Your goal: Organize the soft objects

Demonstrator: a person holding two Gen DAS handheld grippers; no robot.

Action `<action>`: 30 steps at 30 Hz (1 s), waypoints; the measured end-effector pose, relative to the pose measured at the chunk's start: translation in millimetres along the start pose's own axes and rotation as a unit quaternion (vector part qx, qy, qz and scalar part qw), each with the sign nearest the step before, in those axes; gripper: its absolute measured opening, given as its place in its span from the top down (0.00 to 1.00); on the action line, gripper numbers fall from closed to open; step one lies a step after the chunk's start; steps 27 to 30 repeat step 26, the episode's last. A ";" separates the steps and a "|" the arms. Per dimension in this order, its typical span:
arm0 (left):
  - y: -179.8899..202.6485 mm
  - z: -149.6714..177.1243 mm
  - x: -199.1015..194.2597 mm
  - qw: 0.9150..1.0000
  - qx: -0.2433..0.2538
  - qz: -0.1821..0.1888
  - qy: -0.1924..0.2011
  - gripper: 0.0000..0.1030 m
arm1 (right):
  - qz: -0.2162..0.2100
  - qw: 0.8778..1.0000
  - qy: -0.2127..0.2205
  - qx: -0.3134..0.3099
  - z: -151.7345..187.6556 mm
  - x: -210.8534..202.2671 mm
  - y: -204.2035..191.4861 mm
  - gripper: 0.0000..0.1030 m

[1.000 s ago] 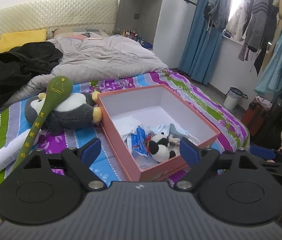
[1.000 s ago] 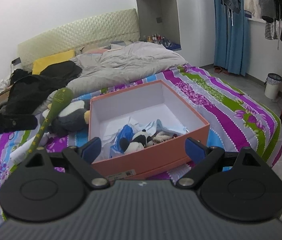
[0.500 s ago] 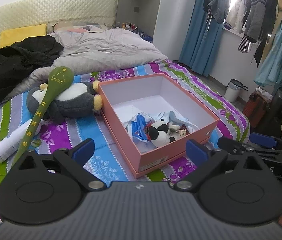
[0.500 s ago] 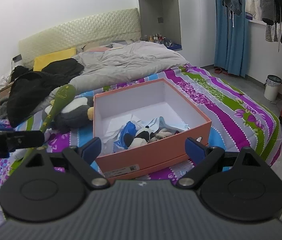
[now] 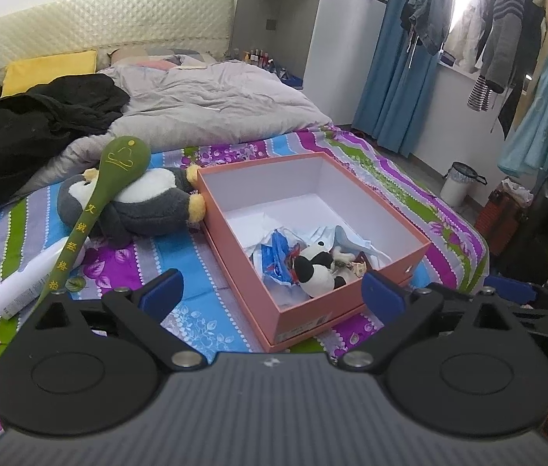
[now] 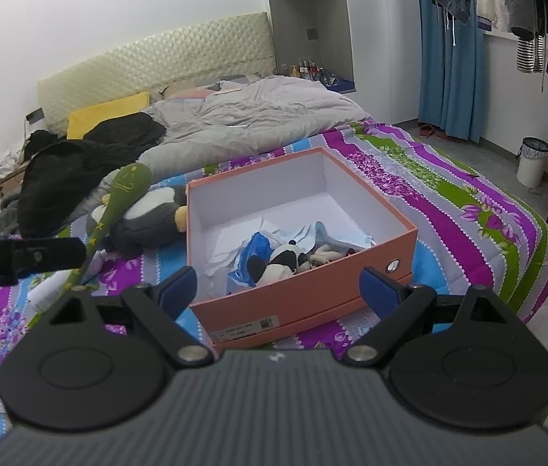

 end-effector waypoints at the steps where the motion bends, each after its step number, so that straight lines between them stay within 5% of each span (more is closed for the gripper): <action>1: 0.3 -0.8 -0.2 1.000 -0.002 -0.001 0.001 0.03 | 0.001 1.000 0.001 -0.001 -0.4 -0.1 0.0 0.10; 30: -2.1 -3.4 -1.4 1.000 -0.003 -0.007 0.005 0.02 | 0.010 1.000 0.004 -0.002 -1.9 -1.4 1.3 0.10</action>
Point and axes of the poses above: each gripper's, at about its wrist camera, not at the fingertips, and x roughly the way its jaws point, y to its right, z to its underside, the point moved 10 cm from there along x, roughly the way its jaws point, and after that the axes turned 14 degrees about z, right-handed, at the moved point
